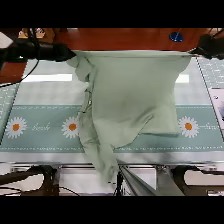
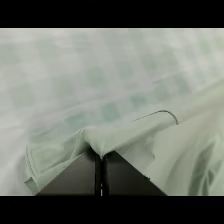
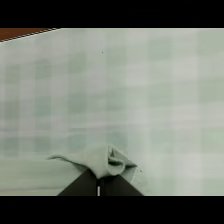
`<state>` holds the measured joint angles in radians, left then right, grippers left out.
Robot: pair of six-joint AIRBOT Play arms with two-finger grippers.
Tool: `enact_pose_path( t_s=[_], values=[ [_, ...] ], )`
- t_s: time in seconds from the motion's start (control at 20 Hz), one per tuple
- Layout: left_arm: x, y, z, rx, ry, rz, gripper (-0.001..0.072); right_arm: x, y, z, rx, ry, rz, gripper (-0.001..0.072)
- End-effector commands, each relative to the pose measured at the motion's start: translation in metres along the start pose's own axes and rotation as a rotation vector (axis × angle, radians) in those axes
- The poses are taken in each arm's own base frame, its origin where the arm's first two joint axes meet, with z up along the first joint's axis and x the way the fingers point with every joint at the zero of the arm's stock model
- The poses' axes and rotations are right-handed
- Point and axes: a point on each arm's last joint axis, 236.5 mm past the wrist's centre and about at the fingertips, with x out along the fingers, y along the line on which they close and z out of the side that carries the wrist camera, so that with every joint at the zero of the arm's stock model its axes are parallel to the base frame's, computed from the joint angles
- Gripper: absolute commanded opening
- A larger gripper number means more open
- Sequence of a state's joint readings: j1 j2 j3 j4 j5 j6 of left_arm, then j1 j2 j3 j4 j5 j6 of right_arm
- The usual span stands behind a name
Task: Fold the shirts.
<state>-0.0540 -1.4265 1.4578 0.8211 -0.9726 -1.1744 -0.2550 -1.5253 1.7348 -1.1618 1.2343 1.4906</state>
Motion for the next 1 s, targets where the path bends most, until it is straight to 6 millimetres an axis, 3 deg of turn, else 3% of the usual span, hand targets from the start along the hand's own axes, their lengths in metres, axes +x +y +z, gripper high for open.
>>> enact_pose_path(
  t_s=[0.0,0.1,0.2,0.25,0.3,0.35,0.45,0.5,0.65,0.8,0.95],
  values=[
    [0.047,0.030,-0.010,-0.023,0.008,0.044,0.0031,0.044,-0.042,-0.009,0.037,0.056,-0.114,0.0014],
    [0.068,0.039,-0.029,-0.044,0.064,0.041,0.0032,0.059,-0.064,-0.025,0.030,0.124,-0.177,0.0015],
    [0.083,0.041,-0.051,-0.061,0.137,0.023,0.0034,0.073,-0.062,-0.042,0.022,0.198,-0.146,0.0021],
    [0.087,0.041,-0.059,-0.072,0.161,0.016,0.0036,0.079,-0.055,-0.047,0.007,0.220,-0.102,0.0078],
    [0.088,0.041,-0.062,-0.076,0.173,0.011,0.0066,0.081,-0.047,-0.049,-0.006,0.229,-0.063,0.0197],
    [0.082,0.042,-0.060,-0.078,0.179,0.006,0.0153,0.080,-0.040,-0.049,-0.017,0.229,-0.033,0.0280],
    [0.055,0.044,-0.046,-0.074,0.200,-0.019,0.0333,0.061,-0.032,-0.048,-0.076,0.240,-0.013,0.0292],
    [0.032,0.047,-0.037,-0.070,0.218,-0.034,0.0384,0.043,-0.032,-0.053,-0.127,0.275,-0.025,0.0293],
    [-0.046,0.072,-0.025,-0.117,0.246,-0.027,0.0387,-0.022,-0.062,-0.084,-0.178,0.423,-0.177,0.0293],
    [-0.110,0.091,-0.057,-0.234,0.328,-0.025,0.0381,-0.051,-0.081,-0.095,-0.119,0.405,-0.223,0.0294],
    [-0.134,0.106,-0.101,-0.374,0.322,0.008,0.0368,-0.047,-0.090,-0.137,-0.011,0.446,-0.149,0.0305]
  ],
)
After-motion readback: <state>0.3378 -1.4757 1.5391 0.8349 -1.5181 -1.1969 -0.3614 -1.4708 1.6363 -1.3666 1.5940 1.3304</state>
